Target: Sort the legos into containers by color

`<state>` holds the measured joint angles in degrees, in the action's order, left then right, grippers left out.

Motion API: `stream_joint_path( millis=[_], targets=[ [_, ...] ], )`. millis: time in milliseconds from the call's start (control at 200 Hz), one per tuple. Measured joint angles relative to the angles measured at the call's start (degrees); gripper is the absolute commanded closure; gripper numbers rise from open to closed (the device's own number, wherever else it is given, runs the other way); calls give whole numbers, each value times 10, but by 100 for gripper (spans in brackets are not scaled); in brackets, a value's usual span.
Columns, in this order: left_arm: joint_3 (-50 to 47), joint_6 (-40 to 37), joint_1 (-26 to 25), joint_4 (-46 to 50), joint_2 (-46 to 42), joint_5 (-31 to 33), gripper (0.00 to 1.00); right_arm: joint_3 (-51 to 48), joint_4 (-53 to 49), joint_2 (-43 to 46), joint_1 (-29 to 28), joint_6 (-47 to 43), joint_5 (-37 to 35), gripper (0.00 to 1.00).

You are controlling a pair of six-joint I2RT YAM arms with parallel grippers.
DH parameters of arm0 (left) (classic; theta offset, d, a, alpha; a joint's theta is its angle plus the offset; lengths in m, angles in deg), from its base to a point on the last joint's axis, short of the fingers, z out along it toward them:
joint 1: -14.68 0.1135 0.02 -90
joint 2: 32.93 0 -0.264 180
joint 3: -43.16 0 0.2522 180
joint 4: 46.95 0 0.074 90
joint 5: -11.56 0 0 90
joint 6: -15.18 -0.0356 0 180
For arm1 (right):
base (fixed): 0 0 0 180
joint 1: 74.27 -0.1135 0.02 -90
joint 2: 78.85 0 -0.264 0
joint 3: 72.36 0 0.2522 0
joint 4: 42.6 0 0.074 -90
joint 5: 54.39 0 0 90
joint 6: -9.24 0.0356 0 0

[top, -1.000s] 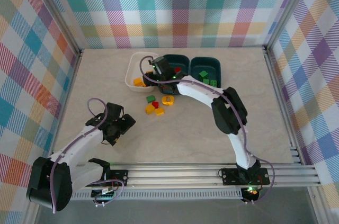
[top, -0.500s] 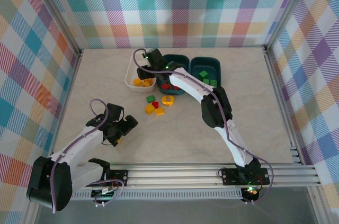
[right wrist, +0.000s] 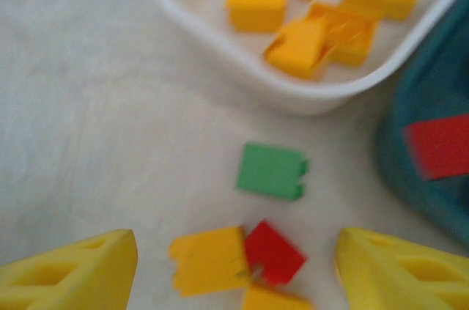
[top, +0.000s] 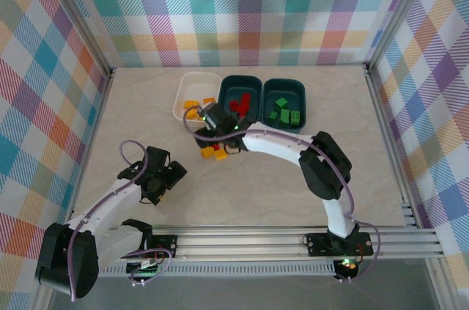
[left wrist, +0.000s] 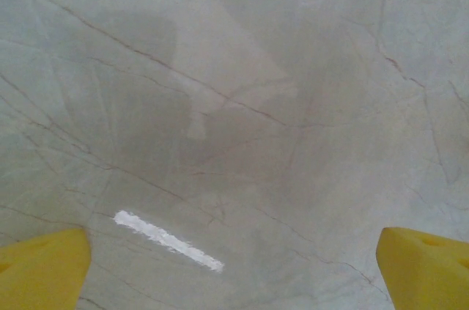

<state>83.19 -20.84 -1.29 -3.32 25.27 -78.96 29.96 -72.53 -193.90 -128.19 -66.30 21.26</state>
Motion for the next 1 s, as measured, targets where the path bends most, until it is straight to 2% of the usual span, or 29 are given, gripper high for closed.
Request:
stream_joint_path(
  millis=[165, 695, 1000],
  targets=[
    [0, 5, 0, 0, 0, 2, 0, -9, -2, -26, -30, 0, -1, 32],
    [-7, 5, 0, 5, -22, 16, 0, 9, 11, -91, -30, -2, 4, 35],
    [-6, 5, 0, 12, -21, 17, 0, 15, 20, -111, -33, -3, -2, 58]
  ],
)
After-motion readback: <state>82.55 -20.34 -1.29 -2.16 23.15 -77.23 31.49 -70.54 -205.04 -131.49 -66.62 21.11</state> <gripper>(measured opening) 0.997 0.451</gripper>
